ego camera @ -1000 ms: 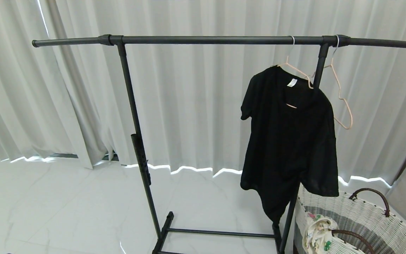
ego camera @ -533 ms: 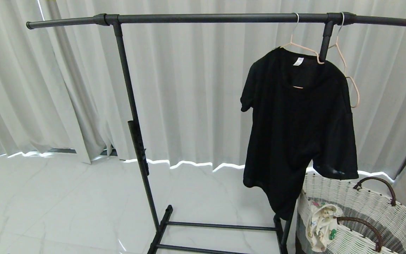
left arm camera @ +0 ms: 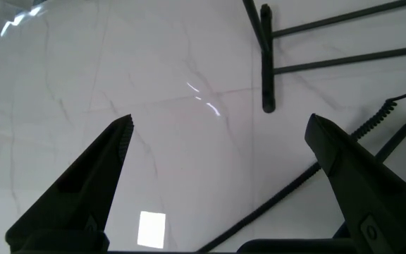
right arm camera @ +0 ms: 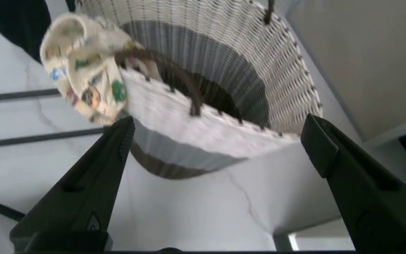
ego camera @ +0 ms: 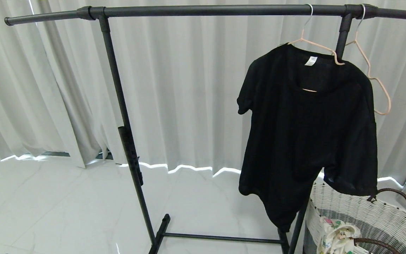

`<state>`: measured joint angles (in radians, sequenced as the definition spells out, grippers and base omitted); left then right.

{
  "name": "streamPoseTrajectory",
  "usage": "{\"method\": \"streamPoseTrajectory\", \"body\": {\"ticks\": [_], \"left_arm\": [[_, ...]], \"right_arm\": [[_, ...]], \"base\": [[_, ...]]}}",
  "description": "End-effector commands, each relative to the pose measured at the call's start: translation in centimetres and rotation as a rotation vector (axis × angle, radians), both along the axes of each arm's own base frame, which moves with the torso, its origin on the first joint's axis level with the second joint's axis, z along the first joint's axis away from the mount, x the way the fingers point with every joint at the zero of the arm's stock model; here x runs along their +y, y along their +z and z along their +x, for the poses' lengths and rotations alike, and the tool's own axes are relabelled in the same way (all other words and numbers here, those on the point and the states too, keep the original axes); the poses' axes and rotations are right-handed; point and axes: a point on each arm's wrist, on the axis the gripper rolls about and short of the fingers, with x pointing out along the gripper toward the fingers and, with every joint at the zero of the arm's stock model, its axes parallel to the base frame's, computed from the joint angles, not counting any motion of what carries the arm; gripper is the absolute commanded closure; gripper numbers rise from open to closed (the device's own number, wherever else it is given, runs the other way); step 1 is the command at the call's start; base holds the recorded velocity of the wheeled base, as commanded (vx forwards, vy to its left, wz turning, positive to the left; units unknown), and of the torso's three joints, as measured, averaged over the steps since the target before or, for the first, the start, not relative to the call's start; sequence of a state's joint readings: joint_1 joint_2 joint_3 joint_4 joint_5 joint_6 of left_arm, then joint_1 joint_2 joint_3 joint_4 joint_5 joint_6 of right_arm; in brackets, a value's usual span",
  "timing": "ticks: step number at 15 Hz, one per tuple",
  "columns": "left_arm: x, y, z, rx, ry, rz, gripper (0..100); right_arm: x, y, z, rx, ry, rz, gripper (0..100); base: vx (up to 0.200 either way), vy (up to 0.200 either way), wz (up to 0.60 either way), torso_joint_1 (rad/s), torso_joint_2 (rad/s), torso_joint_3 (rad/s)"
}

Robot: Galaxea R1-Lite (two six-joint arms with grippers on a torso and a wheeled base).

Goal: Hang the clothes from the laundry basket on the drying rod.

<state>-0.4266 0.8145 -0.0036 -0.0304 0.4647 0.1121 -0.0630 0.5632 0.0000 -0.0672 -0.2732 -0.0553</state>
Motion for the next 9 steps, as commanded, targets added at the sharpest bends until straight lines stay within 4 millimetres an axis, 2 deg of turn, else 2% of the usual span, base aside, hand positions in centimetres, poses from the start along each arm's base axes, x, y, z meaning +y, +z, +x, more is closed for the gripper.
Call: {"method": "streamPoseTrajectory", "body": {"ticks": [1, 4, 8, 9], "left_arm": [[0.0, -0.02, 0.01, 0.002, 0.0, 0.001, 0], [0.0, -0.01, 0.0, 0.0, 0.0, 0.0, 0], [0.02, 0.01, -0.04, -0.004, -0.001, -0.001, 0], [0.02, 0.01, -0.05, -0.005, 0.0, -0.002, 0]], "right_arm": [[0.0, 0.0, 0.01, 0.001, 0.0, 0.0, 0], [0.0, -0.01, 0.05, 0.006, 0.0, 0.001, 0], [0.13, -0.09, 0.33, 0.038, 0.061, -0.003, 0], [0.44, -0.14, 0.51, 0.057, 0.184, 0.0, 0]], "base": [[0.2, 0.0, 0.0, 0.007, 0.0, -0.002], [0.2, 0.0, 0.0, -0.001, 0.0, 0.001], [0.0, 0.0, 0.0, 0.0, 0.0, 0.0], [0.0, 0.0, 0.0, 0.0, 0.0, 0.0]]}}
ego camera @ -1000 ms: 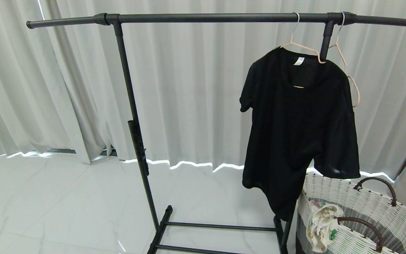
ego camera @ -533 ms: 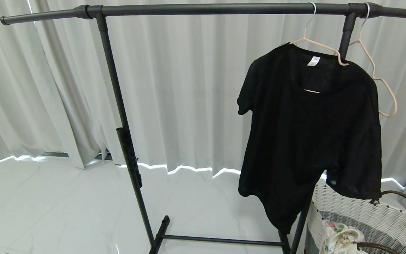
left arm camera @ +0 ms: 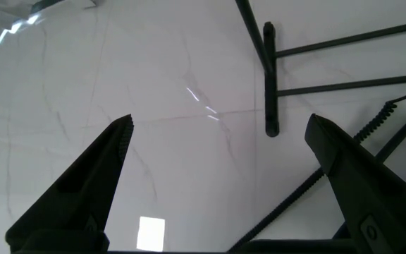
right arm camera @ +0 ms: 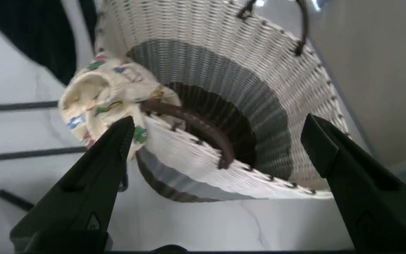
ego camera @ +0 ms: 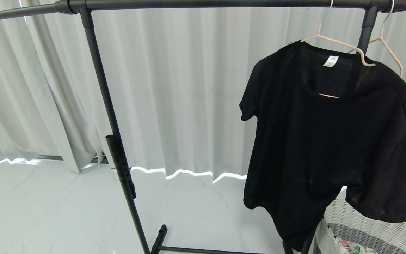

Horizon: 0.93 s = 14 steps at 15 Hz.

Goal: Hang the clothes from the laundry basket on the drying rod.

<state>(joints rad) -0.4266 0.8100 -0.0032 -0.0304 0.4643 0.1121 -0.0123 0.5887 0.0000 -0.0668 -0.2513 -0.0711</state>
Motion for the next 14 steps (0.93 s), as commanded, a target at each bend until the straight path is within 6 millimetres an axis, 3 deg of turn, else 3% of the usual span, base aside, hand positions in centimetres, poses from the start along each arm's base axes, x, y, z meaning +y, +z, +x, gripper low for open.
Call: {"method": "streamPoseTrajectory", "body": {"ticks": [1, 4, 9, 11, 14], "left_arm": [[0.0, 0.0, 0.0, -0.002, 0.001, 0.0, 0], [0.0, 0.0, 0.0, -0.002, 0.001, 0.0, 0], [0.0, 0.0, 0.0, 0.002, -0.002, -0.001, 0], [0.0, 0.1, -0.1, -0.013, -0.017, -0.008, 0], [0.0, 0.1, -0.2, -0.02, -0.017, -0.011, 0]], "right_arm": [[0.5, -0.1, 0.4, 0.042, 0.204, 0.008, 0], [1.2, -0.4, 1.0, 0.131, 0.383, -0.001, 0], [2.1, -0.3, 3.2, 0.296, 0.482, -0.045, 0], [2.3, -0.5, 5.5, 0.427, 0.503, -0.14, 0], [1.8, -1.3, 9.5, 0.451, 0.42, -0.185, 0]], "base": [[0.0, 0.0, 0.0, 0.0, 0.0, 0.0], [0.0, 0.0, 0.0, 0.0, 0.0, 0.0], [0.0, 0.0, 0.0, 0.0, 0.0, 0.0], [0.0, 0.0, 0.0, 0.0, 0.0, 0.0], [0.0, 0.0, 0.0, 0.0, 0.0, 0.0]]}}
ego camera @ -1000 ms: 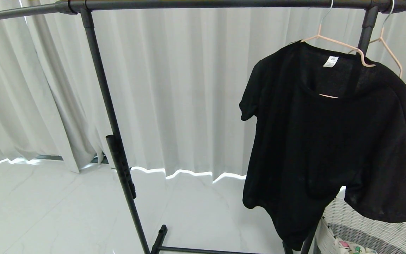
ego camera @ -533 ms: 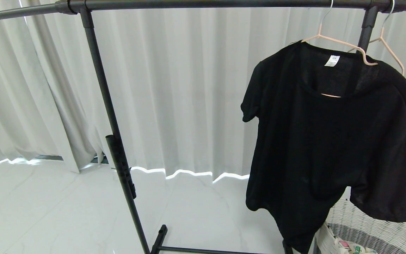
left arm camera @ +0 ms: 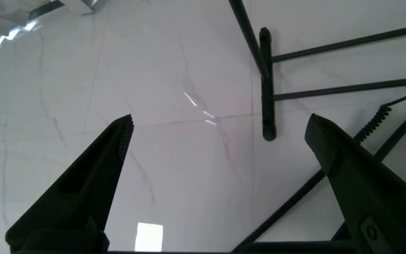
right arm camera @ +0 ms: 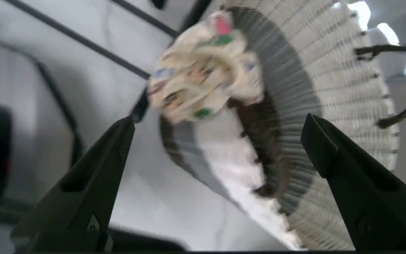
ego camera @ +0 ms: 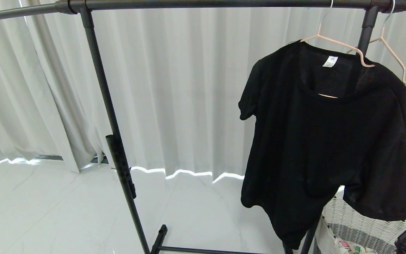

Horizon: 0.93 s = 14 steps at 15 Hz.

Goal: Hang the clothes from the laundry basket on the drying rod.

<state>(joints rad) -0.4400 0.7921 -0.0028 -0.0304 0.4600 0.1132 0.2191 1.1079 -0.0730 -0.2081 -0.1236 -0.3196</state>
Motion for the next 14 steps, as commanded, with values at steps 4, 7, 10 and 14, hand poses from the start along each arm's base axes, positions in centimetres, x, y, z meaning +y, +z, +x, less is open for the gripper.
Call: {"method": "streamPoseTrajectory", "body": {"ticks": [4, 7, 10, 14], "left_arm": [[0.0, 0.0, 0.0, -0.004, 0.0, -0.001, 0], [0.0, 0.0, 0.0, 0.0, -0.002, 0.001, 0], [0.0, 0.0, 0.0, 0.0, 0.0, 0.001, 0], [0.0, 0.0, 0.0, -0.001, 0.0, 0.0, 0]], "right_arm": [[-1.5, -2.8, 5.4, 0.13, -0.128, -0.113, 0], [-1.5, -3.7, 6.7, 0.119, -0.132, -0.114, 0], [-1.4, -4.3, 7.1, 0.153, -0.13, -0.12, 0], [-1.4, -4.7, 7.8, 0.131, -0.128, -0.119, 0]], "base": [[0.0, 0.0, 0.0, 0.0, 0.0, 0.0], [0.0, 0.0, 0.0, 0.0, 0.0, 0.0], [0.0, 0.0, 0.0, 0.0, 0.0, 0.0], [0.0, 0.0, 0.0, 0.0, 0.0, 0.0]]}}
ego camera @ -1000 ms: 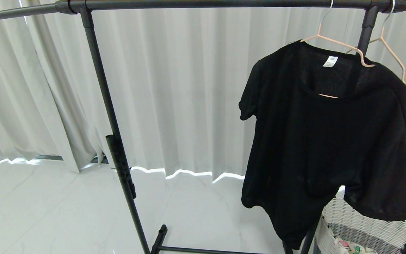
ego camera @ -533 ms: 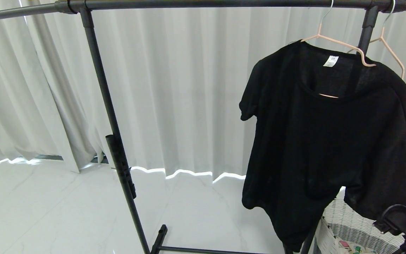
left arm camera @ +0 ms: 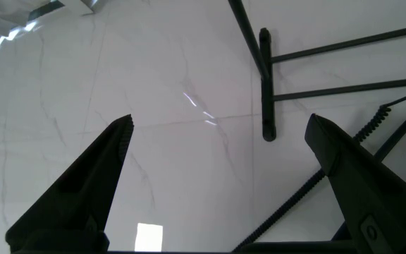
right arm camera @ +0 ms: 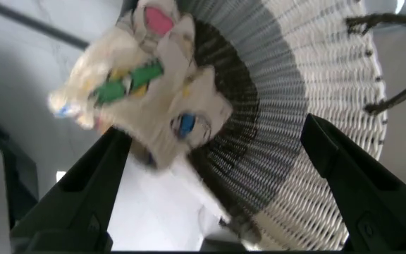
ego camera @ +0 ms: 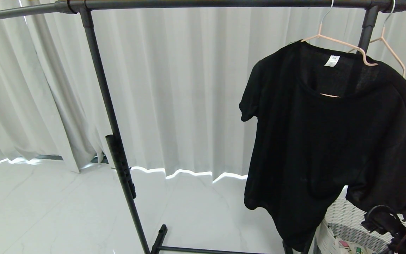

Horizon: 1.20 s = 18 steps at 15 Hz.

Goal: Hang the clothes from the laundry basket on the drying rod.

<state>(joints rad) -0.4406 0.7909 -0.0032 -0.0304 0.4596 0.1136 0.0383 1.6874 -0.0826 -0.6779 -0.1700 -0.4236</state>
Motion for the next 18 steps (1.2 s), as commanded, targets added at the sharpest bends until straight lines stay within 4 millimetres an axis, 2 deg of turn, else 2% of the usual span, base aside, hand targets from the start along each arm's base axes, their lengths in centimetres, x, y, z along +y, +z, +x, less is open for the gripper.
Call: {"method": "streamPoseTrajectory", "body": {"ticks": [1, 4, 6, 11, 12, 16, 18], "left_arm": [[0.0, 0.0, 0.0, 0.0, -0.001, 0.001, 0], [0.0, 0.0, 0.0, 0.0, -0.001, 0.001, 0], [0.0, 0.0, 0.0, -0.002, -0.002, -0.002, 0], [-0.1, 0.0, 0.0, -0.002, -0.026, -0.003, 0], [-0.1, 0.0, -0.1, -0.003, -0.04, -0.003, 0], [-0.3, 0.0, -0.1, 0.0, -0.07, -0.002, 0], [-0.3, 0.0, -0.1, -0.003, -0.07, -0.003, 0]], "right_arm": [[0.0, -0.5, 0.0, 0.028, 0.006, -0.005, 100], [0.0, -0.6, -0.7, 0.026, 0.033, -0.024, 100], [0.3, -0.2, -1.8, 0.007, 0.077, -0.062, 100], [4.0, 1.6, -2.9, -0.125, 0.33, -0.081, 100], [4.9, 2.1, -2.5, -0.158, 0.366, -0.078, 100], [7.9, 4.4, -0.4, -0.268, 0.465, -0.052, 100], [9.7, 6.6, 0.7, -0.294, 0.504, -0.048, 100]], "base": [[0.0, 0.0, 0.0, 0.0, 0.0, 0.0], [0.0, 0.0, 0.0, 0.0, 0.0, 0.0], [0.0, 0.0, 0.0, 0.0, 0.0, 0.0], [0.0, 0.0, 0.0, 0.0, 0.0, 0.0], [0.0, 0.0, 0.0, 0.0, 0.0, 0.0], [-0.2, 0.0, 0.0, 0.003, 0.0, 0.001], [-0.2, 0.0, 0.0, 0.002, 0.0, 0.002]]}}
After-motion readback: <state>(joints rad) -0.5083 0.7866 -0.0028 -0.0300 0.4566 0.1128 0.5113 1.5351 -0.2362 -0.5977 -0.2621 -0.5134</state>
